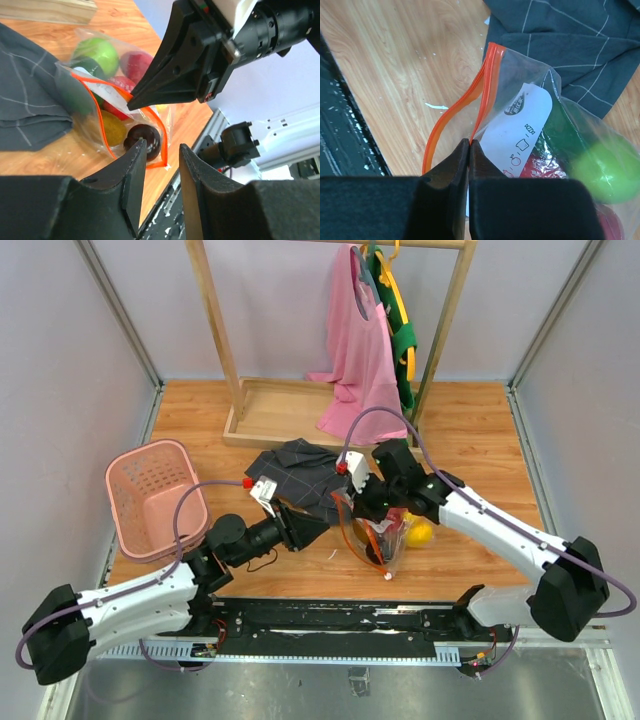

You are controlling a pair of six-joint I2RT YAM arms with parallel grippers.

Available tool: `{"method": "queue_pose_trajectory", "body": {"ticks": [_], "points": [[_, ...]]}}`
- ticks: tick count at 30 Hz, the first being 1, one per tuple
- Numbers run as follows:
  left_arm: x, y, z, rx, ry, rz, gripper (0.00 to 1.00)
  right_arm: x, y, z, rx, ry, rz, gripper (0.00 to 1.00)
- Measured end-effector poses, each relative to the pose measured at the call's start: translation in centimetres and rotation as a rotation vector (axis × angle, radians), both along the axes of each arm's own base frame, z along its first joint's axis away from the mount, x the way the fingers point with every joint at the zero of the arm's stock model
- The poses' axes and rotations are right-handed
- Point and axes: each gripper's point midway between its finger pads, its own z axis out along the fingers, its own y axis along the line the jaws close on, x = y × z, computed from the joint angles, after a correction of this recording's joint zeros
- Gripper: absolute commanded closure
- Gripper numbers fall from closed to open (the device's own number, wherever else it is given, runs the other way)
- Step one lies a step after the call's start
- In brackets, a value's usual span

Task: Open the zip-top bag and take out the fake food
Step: Pick up the fake fruit from the zipper food storage bag.

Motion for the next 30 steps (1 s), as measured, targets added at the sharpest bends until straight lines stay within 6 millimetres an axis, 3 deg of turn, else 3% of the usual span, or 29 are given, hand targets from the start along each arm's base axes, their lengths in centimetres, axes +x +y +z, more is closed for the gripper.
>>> {"method": "queue_pose_trajectory", "body": {"ticks": [6, 12, 19, 26, 30], "points": [[-1.0, -2.1, -0.4, -0.028, 0.025, -0.097, 0.67, -1.1, 0.6, 2.1, 0.094, 0.015, 0.032, 0.99], [-1.8, -4.6, -2.3, 0.013, 0.065, -0.168, 0.65, -1.3, 0.6, 2.6, 0.146, 0.065, 0.036, 0.99], [-2.1, -7.2, -2.8, 0.030, 0.064, -0.213, 0.63, -1.5, 0.7, 3.0, 0.177, 0.089, 0.045, 0.99], [-2.4, -9.6, -6.4, 0.118, 0.101, -0.233, 0.64, -1.4, 0.8, 3.1, 0.184, 0.088, 0.047, 0.99], [-2.4, -10.1, -7.2, 0.145, 0.098, -0.229, 0.64, -1.3, 0.7, 3.1, 0.185, 0.088, 0.044, 0.99]]}}
